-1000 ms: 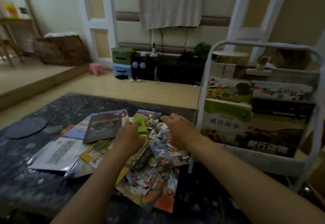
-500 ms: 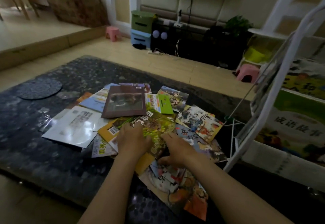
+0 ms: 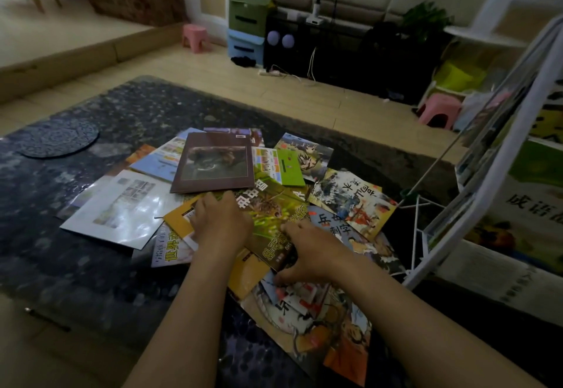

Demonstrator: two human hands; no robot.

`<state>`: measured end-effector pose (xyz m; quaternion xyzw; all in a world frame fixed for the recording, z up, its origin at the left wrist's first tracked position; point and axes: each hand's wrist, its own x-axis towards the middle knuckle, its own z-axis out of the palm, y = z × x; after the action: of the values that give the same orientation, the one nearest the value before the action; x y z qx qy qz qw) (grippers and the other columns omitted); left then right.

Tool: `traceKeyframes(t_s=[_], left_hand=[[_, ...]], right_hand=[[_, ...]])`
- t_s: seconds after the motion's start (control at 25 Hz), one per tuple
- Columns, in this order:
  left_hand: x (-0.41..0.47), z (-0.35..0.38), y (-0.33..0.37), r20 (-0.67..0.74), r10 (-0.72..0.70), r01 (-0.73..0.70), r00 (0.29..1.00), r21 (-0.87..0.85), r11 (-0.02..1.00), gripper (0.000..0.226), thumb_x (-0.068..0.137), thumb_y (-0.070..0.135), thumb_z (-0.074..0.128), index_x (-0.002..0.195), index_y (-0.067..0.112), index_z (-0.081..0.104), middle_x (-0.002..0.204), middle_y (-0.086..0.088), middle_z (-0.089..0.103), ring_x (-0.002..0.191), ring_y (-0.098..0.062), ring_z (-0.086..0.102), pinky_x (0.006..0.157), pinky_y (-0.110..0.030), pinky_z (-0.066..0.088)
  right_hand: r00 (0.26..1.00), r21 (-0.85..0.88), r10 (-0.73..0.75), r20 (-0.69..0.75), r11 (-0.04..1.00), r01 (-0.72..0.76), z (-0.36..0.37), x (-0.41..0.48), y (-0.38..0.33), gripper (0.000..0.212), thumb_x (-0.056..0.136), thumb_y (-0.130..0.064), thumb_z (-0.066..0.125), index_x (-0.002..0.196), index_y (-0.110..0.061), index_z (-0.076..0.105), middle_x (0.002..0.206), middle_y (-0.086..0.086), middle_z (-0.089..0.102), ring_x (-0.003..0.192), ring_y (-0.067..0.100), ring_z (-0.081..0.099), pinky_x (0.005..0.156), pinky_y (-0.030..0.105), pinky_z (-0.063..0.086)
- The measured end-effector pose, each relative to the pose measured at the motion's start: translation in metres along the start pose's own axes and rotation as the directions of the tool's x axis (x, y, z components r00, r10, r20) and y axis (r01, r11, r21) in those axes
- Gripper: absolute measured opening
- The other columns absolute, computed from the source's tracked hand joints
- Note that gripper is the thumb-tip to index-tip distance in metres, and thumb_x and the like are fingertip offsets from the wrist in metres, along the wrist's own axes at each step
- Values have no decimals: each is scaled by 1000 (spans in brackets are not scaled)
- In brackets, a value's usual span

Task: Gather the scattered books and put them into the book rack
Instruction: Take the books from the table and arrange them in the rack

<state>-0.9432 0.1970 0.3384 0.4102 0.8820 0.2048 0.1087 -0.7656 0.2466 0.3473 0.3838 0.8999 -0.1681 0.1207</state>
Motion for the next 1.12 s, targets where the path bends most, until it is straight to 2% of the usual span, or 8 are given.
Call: traceKeyframes(t_s=[0.16,0.36,0.52,0.68,0.8,0.88,0.96,1.12], left_hand=[[-2,3,4,29,30,-31,999,24,999,30,88,29,53,116,18,55,140,-19,40,133,-38,30,108,-52,26],[-7,7,13,85,208,-215,974,81,973,36,88,35,53,122,30,60,145,-9,39,138,-32,29,111,-53,20],[-8,6,14,98,272,-280,957,79,957,32,89,35,52,118,31,65,142,-4,44,135,-26,34,110,-50,20],[-6,6,11,73,285,-289,956,53,956,26,91,34,51,109,29,69,128,1,53,127,-23,43,107,-49,24],[-5,6,11,94,322,-327,942,46,944,28,92,39,50,110,31,69,123,4,56,120,-23,48,106,-48,26],[-5,5,13,118,346,-352,931,32,936,31,92,42,50,115,33,68,124,4,57,117,-24,51,106,-48,28],[-5,4,16,142,357,-363,923,20,932,33,91,44,50,118,34,66,125,3,59,116,-25,53,103,-48,31],[-8,2,17,149,363,-370,920,16,929,31,90,43,53,116,33,67,122,1,62,114,-25,55,100,-47,36]], right_hand=[[1000,-6,6,-3,1000,-6,-2,-1,-2,101,71,-61,76,150,-22,27,144,8,37,129,33,43,100,46,47],[1000,-57,7,20,998,-6,-5,-8,-14,80,79,-64,64,138,-18,37,131,12,42,121,34,45,95,49,47],[999,-151,-22,-40,988,16,-10,-16,-37,35,90,-36,58,116,-14,51,116,12,50,107,35,56,83,44,50],[979,-306,-121,-164,950,66,-4,-22,-49,28,93,-22,57,117,-9,51,115,14,54,104,37,57,74,40,42],[928,-320,-225,-297,939,126,6,-21,-38,24,88,-15,61,111,-9,59,105,13,61,91,35,61,64,37,41],[897,-345,-259,-357,929,130,12,-23,-32,21,76,-8,70,96,-11,65,88,9,64,74,32,62,51,30,34],[862,-374,-268,-430,922,100,15,-26,-30,21,66,-7,75,83,-14,65,74,5,59,62,26,58,46,26,25],[748,-397,-231,-622,917,-46,16,-36,-34,21,67,-11,79,67,-13,59,65,5,50,54,22,49,46,26,21]])
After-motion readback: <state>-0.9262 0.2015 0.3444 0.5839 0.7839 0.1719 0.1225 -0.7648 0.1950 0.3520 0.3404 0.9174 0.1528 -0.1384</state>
